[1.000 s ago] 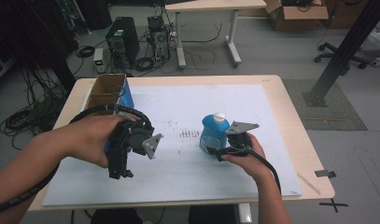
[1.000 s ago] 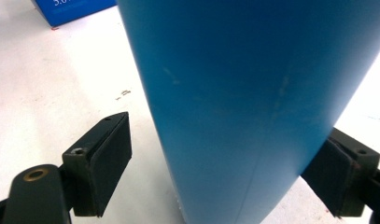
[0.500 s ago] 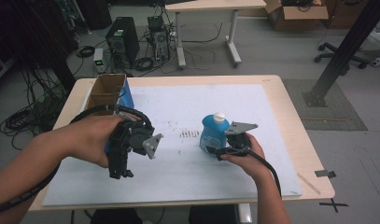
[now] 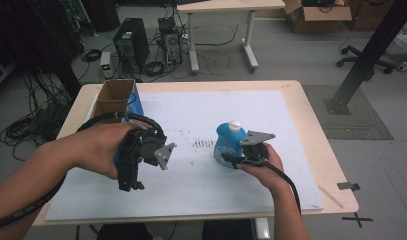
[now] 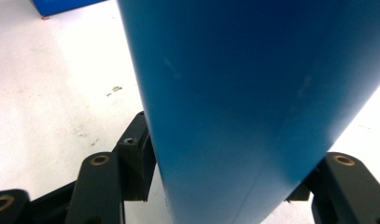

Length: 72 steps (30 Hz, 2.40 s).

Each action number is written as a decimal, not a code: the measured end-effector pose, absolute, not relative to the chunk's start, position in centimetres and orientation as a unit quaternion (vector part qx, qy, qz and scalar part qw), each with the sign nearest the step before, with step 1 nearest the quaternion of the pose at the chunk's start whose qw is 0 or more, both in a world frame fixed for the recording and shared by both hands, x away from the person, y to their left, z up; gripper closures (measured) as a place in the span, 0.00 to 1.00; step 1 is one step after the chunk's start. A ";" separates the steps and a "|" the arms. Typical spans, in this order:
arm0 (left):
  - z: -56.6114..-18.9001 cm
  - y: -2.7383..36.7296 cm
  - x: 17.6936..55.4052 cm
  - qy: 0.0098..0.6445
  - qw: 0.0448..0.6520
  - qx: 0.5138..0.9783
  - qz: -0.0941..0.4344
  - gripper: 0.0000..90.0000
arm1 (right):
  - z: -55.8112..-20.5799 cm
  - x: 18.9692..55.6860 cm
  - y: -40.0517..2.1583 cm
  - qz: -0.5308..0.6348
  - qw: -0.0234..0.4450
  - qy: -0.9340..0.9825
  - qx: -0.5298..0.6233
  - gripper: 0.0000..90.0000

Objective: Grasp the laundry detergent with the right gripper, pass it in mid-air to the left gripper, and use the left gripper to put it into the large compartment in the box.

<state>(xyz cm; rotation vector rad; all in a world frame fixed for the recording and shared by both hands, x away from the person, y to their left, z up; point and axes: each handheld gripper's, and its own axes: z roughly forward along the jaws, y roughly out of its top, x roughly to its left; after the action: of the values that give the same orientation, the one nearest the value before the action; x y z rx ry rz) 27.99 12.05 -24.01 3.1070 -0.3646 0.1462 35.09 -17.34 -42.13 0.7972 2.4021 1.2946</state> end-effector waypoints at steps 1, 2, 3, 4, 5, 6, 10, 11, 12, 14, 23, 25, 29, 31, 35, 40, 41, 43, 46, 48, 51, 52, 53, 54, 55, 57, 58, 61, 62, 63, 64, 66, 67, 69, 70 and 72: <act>-24.0 12.0 28.0 -0.116 0.005 0.992 0.047 0.00 | -42.1 35.1 -17.3 0.449 0.147 0.835 0.280 0.48; -24.0 11.9 28.1 -0.116 0.005 0.992 0.048 0.00 | -42.0 35.1 -17.3 0.448 0.146 0.836 0.280 0.48; -23.9 11.9 28.1 -0.116 0.003 0.992 0.049 0.00 | -41.9 35.2 -17.3 0.447 0.143 0.836 0.282 0.49; -23.9 11.8 28.2 -0.116 0.004 0.992 0.050 0.00 | -41.9 35.2 -17.3 0.447 0.142 0.836 0.285 0.49; -23.9 11.8 28.2 -0.116 0.004 0.992 0.050 0.00 | -41.9 35.2 -17.3 0.447 0.142 0.836 0.285 0.49; -23.8 11.7 28.3 -0.115 0.002 0.992 0.052 0.00 | -41.9 35.2 -17.3 0.447 0.141 0.837 0.282 0.49; -23.5 11.4 28.7 -0.113 0.001 0.992 0.053 0.00 | -41.3 35.1 -17.5 0.452 0.140 0.837 0.274 0.49; -23.4 11.4 28.9 -0.113 0.001 0.992 0.054 0.00 | -40.9 35.1 -17.6 0.455 0.140 0.837 0.270 0.49; -23.3 11.3 29.0 -0.111 0.003 0.992 0.055 0.00 | -40.5 35.0 -17.7 0.457 0.140 0.838 0.265 0.49; -23.1 11.2 29.3 -0.109 0.003 0.992 0.058 0.00 | -39.4 34.9 -17.9 0.458 0.143 0.840 0.252 0.49; -22.0 10.8 30.1 -0.106 -0.006 0.992 0.062 0.00 | -33.5 33.5 -18.2 0.459 0.127 0.862 0.175 0.49; -21.7 10.7 30.4 -0.105 -0.005 0.993 0.063 0.00 | -32.6 33.0 -18.0 0.456 0.121 0.868 0.156 0.49; -21.3 10.4 30.8 -0.104 -0.005 0.993 0.064 0.00 | -31.1 31.7 -17.6 0.456 0.108 0.875 0.119 0.49; -21.1 10.2 31.0 -0.103 -0.004 0.993 0.065 0.00 | -30.7 31.1 -17.5 0.454 0.106 0.878 0.109 0.49; -20.6 9.8 31.5 -0.099 0.007 0.993 0.060 0.00 | -30.5 30.3 -17.1 0.453 0.099 0.881 0.092 0.49; -20.4 9.6 32.3 -0.084 0.012 0.994 0.061 0.00 | -31.1 29.7 -16.3 0.458 0.088 0.881 0.079 0.49; -20.4 9.6 32.5 -0.080 0.013 0.995 0.061 0.00 | -31.3 29.7 -16.1 0.458 0.085 0.882 0.078 0.49; -20.4 9.6 32.8 -0.077 0.013 0.995 0.062 0.00 | -32.0 29.6 -15.7 0.461 0.076 0.880 0.078 0.49; -20.5 9.6 33.0 -0.074 0.015 0.995 0.061 0.00 | -33.0 29.6 -15.1 0.464 0.066 0.880 0.075 0.49; -20.6 9.5 33.2 -0.072 0.014 0.995 0.062 0.00 | -33.3 29.6 -14.9 0.464 0.063 0.880 0.076 0.49; -20.8 9.3 33.2 -0.072 0.016 0.996 0.059 0.00 | -34.5 29.8 -14.1 0.473 0.050 0.876 0.076 0.49; -20.8 9.2 33.2 -0.074 0.016 0.995 0.058 0.00 | -34.8 29.9 -13.9 0.474 0.047 0.876 0.075 0.49; -20.9 9.1 33.2 -0.075 0.016 0.995 0.057 0.00 | -35.0 29.9 -13.6 0.475 0.044 0.876 0.075 0.49; -20.9 9.0 33.2 -0.076 0.016 0.995 0.056 0.00 | -35.3 30.0 -13.4 0.476 0.040 0.875 0.075 0.49; -20.9 9.0 33.2 -0.076 0.016 0.995 0.056 0.00 | -35.5 30.1 -13.2 0.477 0.037 0.875 0.074 0.49; -21.1 8.7 33.1 -0.079 0.013 0.995 0.053 0.00 | -35.9 30.3 -12.7 0.476 0.031 0.876 0.073 0.49; -21.1 8.6 33.1 -0.081 0.014 0.995 0.053 0.00 | -36.0 30.4 -12.5 0.475 0.031 0.877 0.071 0.49; -21.2 8.5 33.0 -0.083 0.012 0.995 0.052 0.00 | -36.3 30.7 -11.7 0.473 0.028 0.878 0.069 0.49; -21.2 8.4 33.0 -0.083 0.014 0.995 0.052 0.00 | -36.4 30.8 -11.5 0.473 0.028 0.878 0.068 0.49; -21.3 8.4 33.0 -0.083 0.014 0.995 0.051 0.00 | -36.4 30.8 -11.3 0.473 0.028 0.878 0.068 0.49; -21.3 8.4 32.9 -0.084 0.015 0.995 0.050 0.00 | -36.5 30.9 -11.2 0.474 0.027 0.877 0.068 0.49; -21.4 8.3 32.9 -0.086 0.015 0.995 0.048 0.00 | -36.6 31.1 -10.6 0.474 0.026 0.878 0.067 0.49; -21.4 8.3 32.9 -0.086 0.015 0.995 0.048 0.00 | -36.6 31.1 -10.6 0.474 0.026 0.878 0.067 0.49; -21.5 8.2 32.7 -0.087 0.014 0.995 0.047 0.00 | -36.6 31.2 -9.9 0.473 0.024 0.879 0.063 0.49; -21.5 8.1 32.7 -0.085 0.013 0.995 0.045 0.00 | -36.6 31.2 -9.8 0.473 0.023 0.879 0.062 0.49; -21.6 8.1 32.6 -0.084 0.010 0.995 0.044 0.00 | -36.6 31.3 -9.2 0.473 0.022 0.879 0.059 0.49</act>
<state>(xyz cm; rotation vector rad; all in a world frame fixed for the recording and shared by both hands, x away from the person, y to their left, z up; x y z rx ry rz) 32.62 8.12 -21.63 3.1068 -0.2637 0.1378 31.30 -9.20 -36.58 0.1833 2.7218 1.4664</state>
